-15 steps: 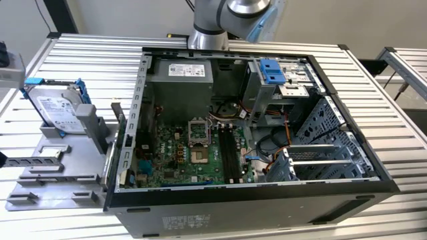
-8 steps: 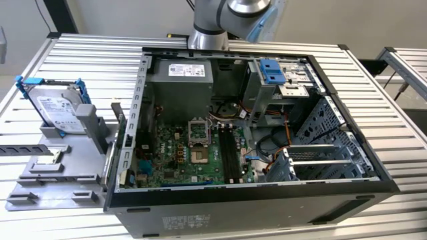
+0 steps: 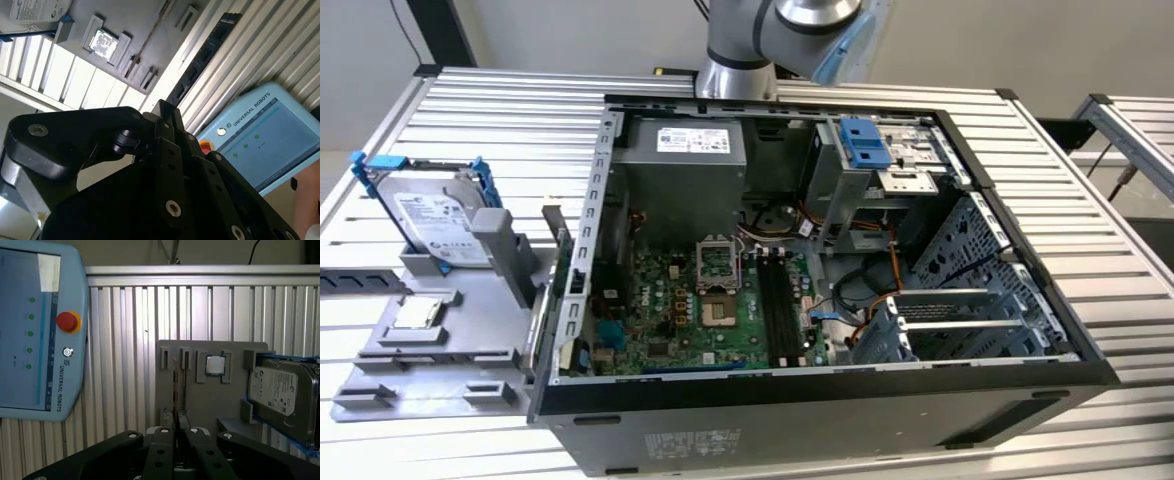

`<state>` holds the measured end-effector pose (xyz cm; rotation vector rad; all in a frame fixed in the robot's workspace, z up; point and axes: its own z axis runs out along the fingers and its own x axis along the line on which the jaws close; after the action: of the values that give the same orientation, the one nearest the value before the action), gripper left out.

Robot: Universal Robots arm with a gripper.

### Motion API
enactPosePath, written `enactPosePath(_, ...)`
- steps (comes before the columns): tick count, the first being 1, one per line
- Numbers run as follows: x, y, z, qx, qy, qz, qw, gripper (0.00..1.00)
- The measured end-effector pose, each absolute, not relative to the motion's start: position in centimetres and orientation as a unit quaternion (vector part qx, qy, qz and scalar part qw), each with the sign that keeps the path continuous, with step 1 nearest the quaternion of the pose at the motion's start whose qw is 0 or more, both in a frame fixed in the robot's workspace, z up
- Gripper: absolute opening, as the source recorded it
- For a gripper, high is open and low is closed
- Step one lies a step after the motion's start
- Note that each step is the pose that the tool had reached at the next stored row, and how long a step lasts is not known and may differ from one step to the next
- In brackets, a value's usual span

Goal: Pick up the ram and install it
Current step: 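Pick up the ram and move it above insertion slot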

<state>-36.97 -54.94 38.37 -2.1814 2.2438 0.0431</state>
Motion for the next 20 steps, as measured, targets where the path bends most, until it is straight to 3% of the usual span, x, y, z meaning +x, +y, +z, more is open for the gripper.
enactPosePath(20,-34.7,-54.9,39.0,-0.697,0.717,0.014,0.005,0.00)
